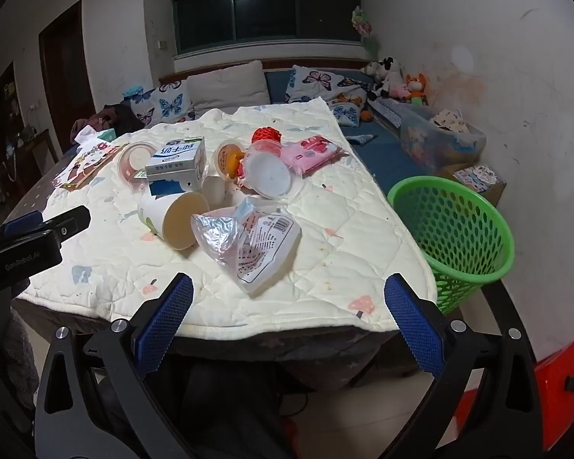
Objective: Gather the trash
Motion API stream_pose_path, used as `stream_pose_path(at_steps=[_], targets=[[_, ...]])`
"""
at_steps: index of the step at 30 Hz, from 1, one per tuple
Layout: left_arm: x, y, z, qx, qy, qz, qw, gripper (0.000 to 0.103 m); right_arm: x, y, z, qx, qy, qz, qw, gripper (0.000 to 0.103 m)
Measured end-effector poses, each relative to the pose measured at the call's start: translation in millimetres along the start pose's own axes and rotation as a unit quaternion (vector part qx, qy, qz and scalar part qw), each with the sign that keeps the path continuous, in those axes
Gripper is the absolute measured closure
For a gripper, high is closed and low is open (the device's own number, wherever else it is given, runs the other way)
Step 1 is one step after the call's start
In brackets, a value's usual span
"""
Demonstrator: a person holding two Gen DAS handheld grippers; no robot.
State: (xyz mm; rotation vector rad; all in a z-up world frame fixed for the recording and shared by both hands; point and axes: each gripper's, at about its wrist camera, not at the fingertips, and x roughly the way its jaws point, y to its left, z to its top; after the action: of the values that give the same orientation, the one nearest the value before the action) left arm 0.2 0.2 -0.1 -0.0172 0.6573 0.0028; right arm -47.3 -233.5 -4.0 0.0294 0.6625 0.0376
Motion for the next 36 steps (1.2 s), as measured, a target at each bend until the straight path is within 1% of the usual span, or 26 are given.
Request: stream_pose_path(at_steps=[5, 13, 14, 19, 20, 36], targets=[[-0.2, 1.3, 0.0, -0.003, -0.001, 0.003, 1.0000, 0.006, -2.3, 2.1, 1.0, 0.001, 0.001, 0.002, 1.000, 0.004], [2.3, 2.7, 3.9, -0.002, 0.003, 0.002, 1.0000, 0.006, 3.2, -8.1, -1.1, 0.001, 0.006, -0.003, 1.000, 0.004], [2.9, 2.8, 4.5, -0.002, 0.004, 0.003, 1.0000, 0.006, 1.3, -3.0, -0.6, 0.002, 0.006, -0.006, 1.000, 0.004], [5.7, 4.9, 8.4, -0.004, 0.005, 0.003, 1.0000, 0.006, 1.9, -3.3, 0.1, 0.002, 0.007, -0.006, 1.000, 0.004], [2.6, 2.9, 0.2, -0.002, 0.001, 0.004, 1.0000, 0.006, 2.3, -4.3, -1.0, 0.003, 0.008, -0.005, 1.000, 0.004], [2.9, 3.8, -2.9, -0.006, 0.003, 0.002, 1.0000, 0.006, 2.3, -8.1, 0.1, 0.005, 0.010, -0.007, 1.000, 0.004]])
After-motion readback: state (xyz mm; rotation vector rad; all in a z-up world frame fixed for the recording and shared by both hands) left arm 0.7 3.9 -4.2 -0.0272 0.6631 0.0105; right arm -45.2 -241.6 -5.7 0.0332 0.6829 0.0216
